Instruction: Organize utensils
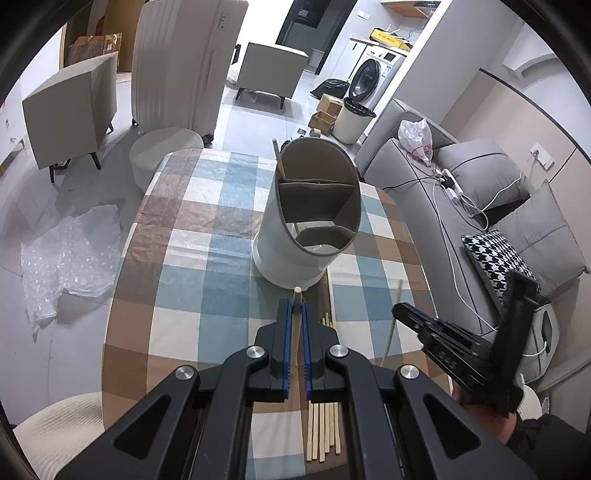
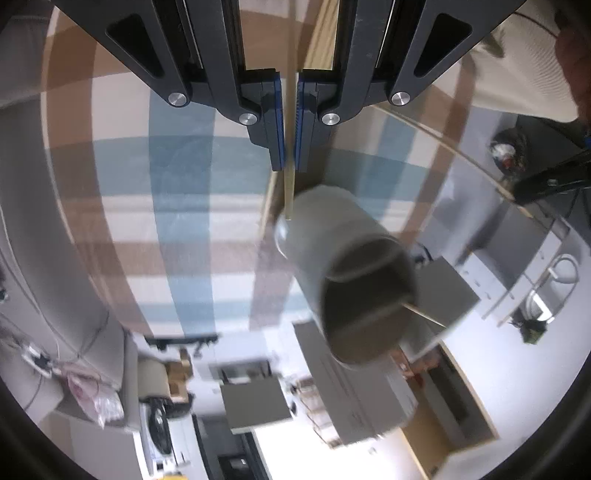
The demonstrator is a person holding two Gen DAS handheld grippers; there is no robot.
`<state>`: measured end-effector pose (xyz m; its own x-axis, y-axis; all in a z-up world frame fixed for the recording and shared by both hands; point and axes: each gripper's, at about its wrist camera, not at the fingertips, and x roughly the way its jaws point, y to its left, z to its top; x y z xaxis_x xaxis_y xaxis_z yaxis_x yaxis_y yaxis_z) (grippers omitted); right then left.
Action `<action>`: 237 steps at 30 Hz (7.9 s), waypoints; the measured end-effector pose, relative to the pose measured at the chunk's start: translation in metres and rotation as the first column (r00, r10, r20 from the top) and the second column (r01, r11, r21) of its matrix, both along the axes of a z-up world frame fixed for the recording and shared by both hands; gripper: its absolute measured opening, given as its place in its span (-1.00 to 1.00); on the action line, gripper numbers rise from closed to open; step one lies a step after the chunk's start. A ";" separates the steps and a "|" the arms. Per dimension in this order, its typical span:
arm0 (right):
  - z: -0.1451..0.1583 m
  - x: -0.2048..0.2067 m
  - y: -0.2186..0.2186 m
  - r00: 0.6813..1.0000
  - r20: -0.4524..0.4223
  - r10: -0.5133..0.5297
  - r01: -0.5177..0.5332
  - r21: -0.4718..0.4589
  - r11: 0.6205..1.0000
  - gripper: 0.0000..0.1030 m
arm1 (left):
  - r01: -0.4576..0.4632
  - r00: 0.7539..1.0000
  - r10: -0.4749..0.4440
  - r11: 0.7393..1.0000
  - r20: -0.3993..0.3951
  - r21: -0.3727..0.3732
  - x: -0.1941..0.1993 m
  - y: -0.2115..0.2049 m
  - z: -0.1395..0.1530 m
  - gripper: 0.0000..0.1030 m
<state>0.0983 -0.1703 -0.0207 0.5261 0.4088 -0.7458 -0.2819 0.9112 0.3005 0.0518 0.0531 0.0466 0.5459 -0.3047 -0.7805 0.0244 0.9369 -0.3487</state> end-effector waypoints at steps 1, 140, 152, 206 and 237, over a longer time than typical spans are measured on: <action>0.005 -0.007 -0.001 1.000 0.014 0.003 -0.003 0.018 1.000 -0.91 | 0.000 1.000 0.000 1.000 0.001 0.005 -0.002 -0.002 0.002 -0.99; 0.223 0.084 0.053 0.787 0.577 0.218 -0.304 0.055 0.951 -0.92 | 0.095 0.969 -0.106 0.994 0.222 0.059 0.090 0.007 0.157 -0.98; 0.179 0.115 0.091 0.751 0.615 0.241 -0.250 -0.073 0.965 -0.92 | 0.108 0.976 -0.115 0.993 0.186 0.047 0.118 0.014 0.110 -0.99; 0.147 -0.115 -0.006 0.916 0.399 -0.033 0.020 0.038 0.999 1.00 | -0.057 0.965 -0.008 0.970 0.264 0.238 -0.075 -0.032 0.107 0.70; -0.065 0.073 0.013 0.963 -0.268 -0.031 -0.005 -0.132 0.991 0.05 | -0.120 0.980 0.137 0.986 -0.146 0.120 0.012 0.015 -0.053 0.70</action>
<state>0.1709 -0.1570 -0.0855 0.3033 0.2931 -0.9067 -0.1949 0.9505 0.2420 0.0640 0.0685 -0.0062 0.4466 -0.1477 -0.8825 -0.1442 0.9615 -0.2339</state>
